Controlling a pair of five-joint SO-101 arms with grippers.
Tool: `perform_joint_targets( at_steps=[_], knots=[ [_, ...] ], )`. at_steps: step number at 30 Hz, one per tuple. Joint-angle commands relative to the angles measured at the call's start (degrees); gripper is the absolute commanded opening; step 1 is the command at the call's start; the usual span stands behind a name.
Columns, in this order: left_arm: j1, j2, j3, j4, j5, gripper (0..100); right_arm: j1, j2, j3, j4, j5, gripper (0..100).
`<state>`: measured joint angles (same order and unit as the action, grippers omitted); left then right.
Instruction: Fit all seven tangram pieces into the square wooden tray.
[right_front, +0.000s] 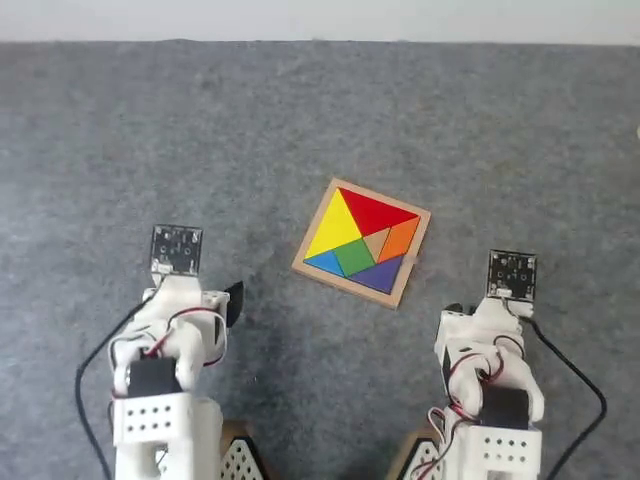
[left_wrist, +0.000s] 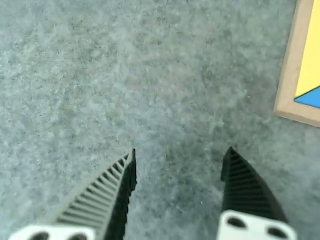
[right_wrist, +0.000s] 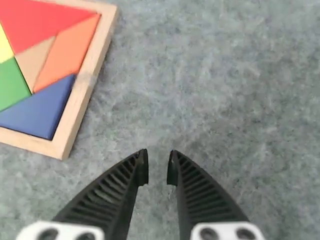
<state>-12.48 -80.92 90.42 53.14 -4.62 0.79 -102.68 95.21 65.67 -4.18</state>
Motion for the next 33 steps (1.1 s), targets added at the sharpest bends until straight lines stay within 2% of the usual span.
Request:
perform_joint_targets(
  at_steps=[1, 8, 14, 22, 33],
  knots=[
    [0.35, -8.26, 3.74, -1.14, -0.53, 27, 0.66, -0.4, 1.23, -0.04, 0.53, 7.5],
    [-0.09, -23.65, 6.11, 6.33, -0.62, 27, 0.66, -1.19, 1.23, 0.48, 0.44, 7.6],
    [0.0, -22.59, 6.11, 18.46, -0.7, 27, 0.66, -1.1, 1.23, 0.57, 0.44, 7.6],
    [0.0, -22.59, 6.11, 18.81, -0.62, 27, 0.66, -1.19, 1.23, 8.66, 0.44, 7.6],
    [0.0, -22.59, 6.11, 18.81, -0.62, 27, 0.66, -1.1, 1.23, 8.66, 0.44, 7.6]
  ],
)
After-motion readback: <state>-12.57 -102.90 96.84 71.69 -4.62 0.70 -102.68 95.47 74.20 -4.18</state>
